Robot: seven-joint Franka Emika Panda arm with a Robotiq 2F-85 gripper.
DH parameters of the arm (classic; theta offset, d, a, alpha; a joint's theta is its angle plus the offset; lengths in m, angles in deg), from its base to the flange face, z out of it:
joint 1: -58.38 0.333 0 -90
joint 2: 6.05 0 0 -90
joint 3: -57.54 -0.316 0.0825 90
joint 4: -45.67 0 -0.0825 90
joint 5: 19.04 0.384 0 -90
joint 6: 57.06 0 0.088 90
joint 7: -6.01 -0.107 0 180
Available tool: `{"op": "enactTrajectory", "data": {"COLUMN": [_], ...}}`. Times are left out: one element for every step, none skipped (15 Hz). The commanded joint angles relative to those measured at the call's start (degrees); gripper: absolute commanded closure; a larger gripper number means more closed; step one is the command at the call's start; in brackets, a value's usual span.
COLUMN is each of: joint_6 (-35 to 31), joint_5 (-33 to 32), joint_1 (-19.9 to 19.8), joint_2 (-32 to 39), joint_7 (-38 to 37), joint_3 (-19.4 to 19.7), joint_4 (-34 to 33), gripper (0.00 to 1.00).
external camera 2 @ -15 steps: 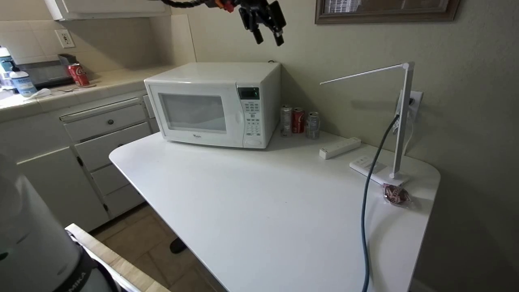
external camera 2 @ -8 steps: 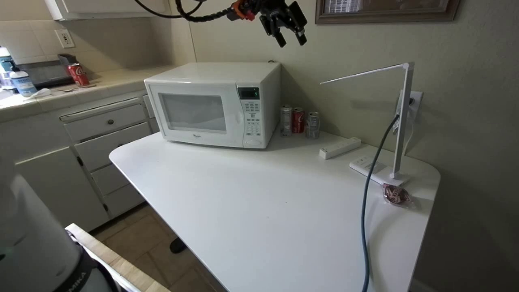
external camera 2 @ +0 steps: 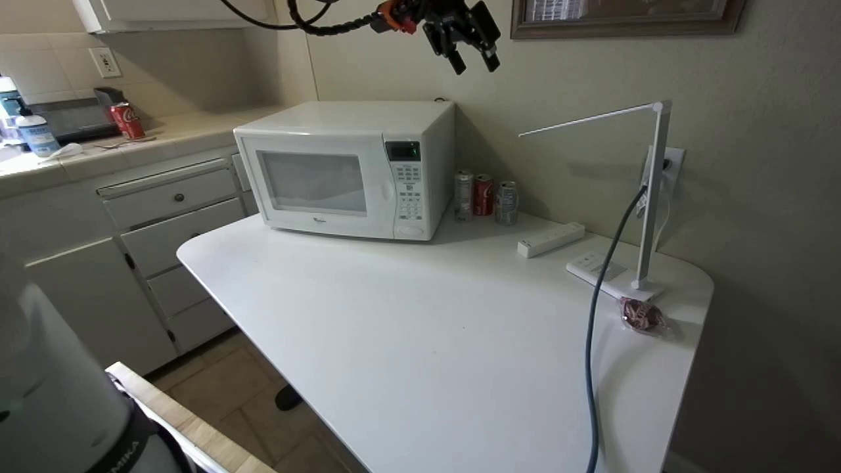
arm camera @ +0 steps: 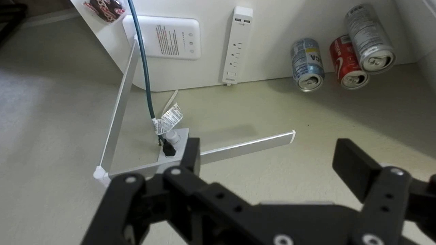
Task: Move the metal thing to the right
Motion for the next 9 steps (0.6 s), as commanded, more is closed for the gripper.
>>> {"op": "enactTrajectory", "data": {"joint_6": [-4.22, -4.88, -4.97, -4.8, -4.55, -4.66, -4.94, -5.34, -5.45], "joint_5": [1.35, 1.4, 1.29, 1.36, 0.24, -0.39, -0.15, -0.52, -0.63], "joint_1": [1.46, 1.72, 2.03, 2.38, 2.82, 3.22, 3.53, 3.91, 4.25], "joint_2": [6.68, 8.71, 10.59, 12.51, 14.43, 16.3, 17.98, 19.67, 21.16], "joint_7": [3.1, 4.55, 5.5, 6.75, 7.06, 7.88, 9.19, 9.91, 10.68], "joint_3": [1.69, 1.97, 2.35, 2.76, 3.39, 4.01, 4.55, 5.33, 6.07], "joint_4": [-6.06, -8.08, -9.98, -12.01, -14.21, -16.21, -18.01, -19.79, -21.44], "gripper": [0.0, 0.0, 0.0, 0.0, 0.0, 0.25, 0.25, 0.32, 0.42]}}
